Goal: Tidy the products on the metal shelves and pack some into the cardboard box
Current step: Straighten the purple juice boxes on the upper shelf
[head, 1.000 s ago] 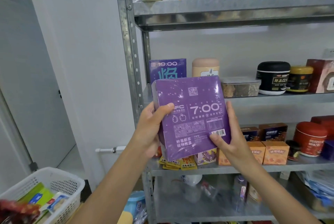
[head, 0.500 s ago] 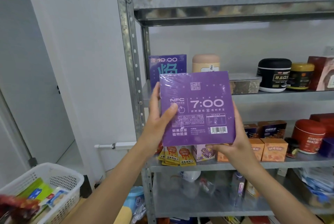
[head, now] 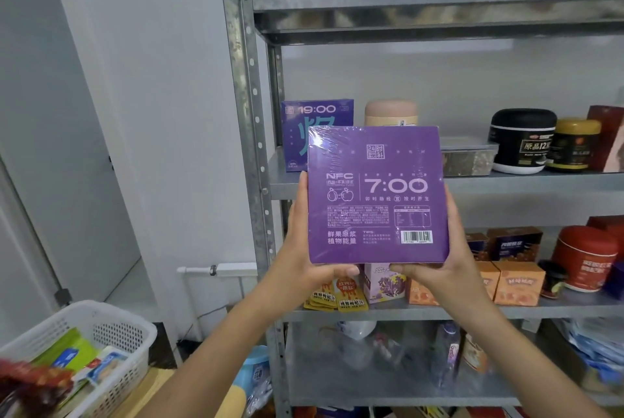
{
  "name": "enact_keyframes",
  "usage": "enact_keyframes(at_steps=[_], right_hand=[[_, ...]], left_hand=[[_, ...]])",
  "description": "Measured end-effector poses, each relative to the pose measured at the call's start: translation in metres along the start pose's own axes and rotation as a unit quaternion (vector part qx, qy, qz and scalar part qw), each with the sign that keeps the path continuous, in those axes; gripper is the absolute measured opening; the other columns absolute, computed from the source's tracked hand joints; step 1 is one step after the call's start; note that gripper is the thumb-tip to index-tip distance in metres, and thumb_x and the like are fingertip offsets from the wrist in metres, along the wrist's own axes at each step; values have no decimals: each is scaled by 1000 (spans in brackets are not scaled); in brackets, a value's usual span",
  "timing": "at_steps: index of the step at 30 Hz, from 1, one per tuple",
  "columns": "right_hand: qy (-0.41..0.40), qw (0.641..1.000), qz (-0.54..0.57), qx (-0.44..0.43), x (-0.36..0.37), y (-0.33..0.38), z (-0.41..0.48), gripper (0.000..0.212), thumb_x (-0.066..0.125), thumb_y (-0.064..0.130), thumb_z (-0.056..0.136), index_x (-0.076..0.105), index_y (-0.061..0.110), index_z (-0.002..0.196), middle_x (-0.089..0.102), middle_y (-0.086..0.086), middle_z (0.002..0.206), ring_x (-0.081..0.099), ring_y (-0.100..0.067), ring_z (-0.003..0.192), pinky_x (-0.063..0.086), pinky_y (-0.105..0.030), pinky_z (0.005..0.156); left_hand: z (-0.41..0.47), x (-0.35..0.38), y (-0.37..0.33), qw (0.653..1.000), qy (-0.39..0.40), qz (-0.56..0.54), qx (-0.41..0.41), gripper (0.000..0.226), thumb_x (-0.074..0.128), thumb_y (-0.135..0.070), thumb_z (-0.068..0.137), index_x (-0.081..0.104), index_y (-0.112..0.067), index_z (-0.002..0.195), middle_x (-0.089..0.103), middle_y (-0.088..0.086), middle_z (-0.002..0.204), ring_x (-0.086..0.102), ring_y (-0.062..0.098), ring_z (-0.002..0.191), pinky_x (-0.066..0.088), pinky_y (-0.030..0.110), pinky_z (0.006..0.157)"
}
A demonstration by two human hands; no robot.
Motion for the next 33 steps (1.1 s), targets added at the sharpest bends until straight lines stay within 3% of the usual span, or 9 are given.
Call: enact_keyframes(at_steps=[6, 9, 12, 16, 19, 23, 27, 30, 33], right_hand=[[56, 970, 215, 102, -3, -10, 4, 116, 94, 41, 43, 30, 55, 139, 64, 5, 126, 66, -21, 110, 58, -33, 79], [69, 925, 327, 183, -1, -24, 4, 111, 99, 37, 34, 51, 24, 133, 68, -10, 118, 70, -23, 99, 59, -31, 72], [44, 932, 288, 216, -3, -31, 1, 107, 100, 36, 22, 58, 10, 118, 73, -11, 106, 72, -21, 90, 58, -26, 65], [-37, 963, 211, 161, -11, -16, 3, 69, 90, 24, 49, 61, 14, 111, 74, -7, 102, 72, -20, 90, 59, -27, 68], [-112, 985, 68, 109, -13, -5, 2, 44, 82, 16, 60, 62, 24, 99, 74, 8, 89, 71, -10, 83, 57, -21, 64], [-139, 988, -38, 48, 3, 8, -5, 50, 87, 15, 67, 63, 24, 109, 70, 9, 87, 66, 0, 77, 51, -14, 60], [0, 999, -51, 0, 36, 19, -17, 81, 80, 10, 75, 42, 28, 144, 59, 17, 131, 56, 9, 113, 53, -15, 83], [116, 986, -106, -63, 56, 25, -29, 94, 72, 47, 78, 12, 47, 150, 13, 37, 153, 10, 9, 143, 25, -34, 118], [117, 987, -102, -51, 48, 24, -24, 69, 34, 80, 82, 16, 58, 144, 6, 39, 153, -1, 5, 146, 3, -44, 121]], left_hand=[[3, 0, 0, 1000, 20, 0, 2, 123, 80, -28, 76, -16, -39, 151, 27, -7, 153, 43, 8, 136, 50, 44, 102], [4, 0, -1, 999, 42, 26, 5, 125, 81, -17, 78, -18, -39, 150, 29, -7, 152, 46, 8, 133, 51, 47, 100], [7, 3, -6, 996, 49, 73, 7, 126, 83, -17, 76, -16, -45, 148, 28, -12, 150, 45, -2, 130, 53, 39, 99], [7, -1, -15, 973, -41, 219, 51, 120, 81, -31, 75, -14, -39, 148, -10, -20, 156, 0, -21, 136, 42, 26, 107], [5, 17, -17, 993, -6, 110, 51, 106, 74, -28, 85, -7, -36, 154, -3, -14, 160, 6, -1, 147, 35, 32, 115], [10, 40, -24, 996, 13, -92, -13, 117, 77, -61, 69, -2, -42, 154, 8, -14, 163, 18, 5, 148, 27, 44, 119], [12, 39, -26, 970, -9, -236, -59, 107, 88, -48, 60, 33, -25, 149, 56, -2, 139, 55, 17, 127, 49, 39, 101], [7, 31, -28, 947, -39, -312, -67, 61, 82, -36, 70, 57, -19, 124, 71, 4, 114, 68, 24, 107, 57, 33, 82], [4, 26, -28, 934, -46, -350, -57, 68, 80, -44, 72, 54, -17, 128, 68, 7, 121, 65, 26, 112, 56, 38, 88]])
Point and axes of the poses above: each hand's wrist, its own z-axis towards the middle knuckle, its own x-axis out of the palm, y = z × x, the point moved 7 cm from there along z, towards the middle knuckle
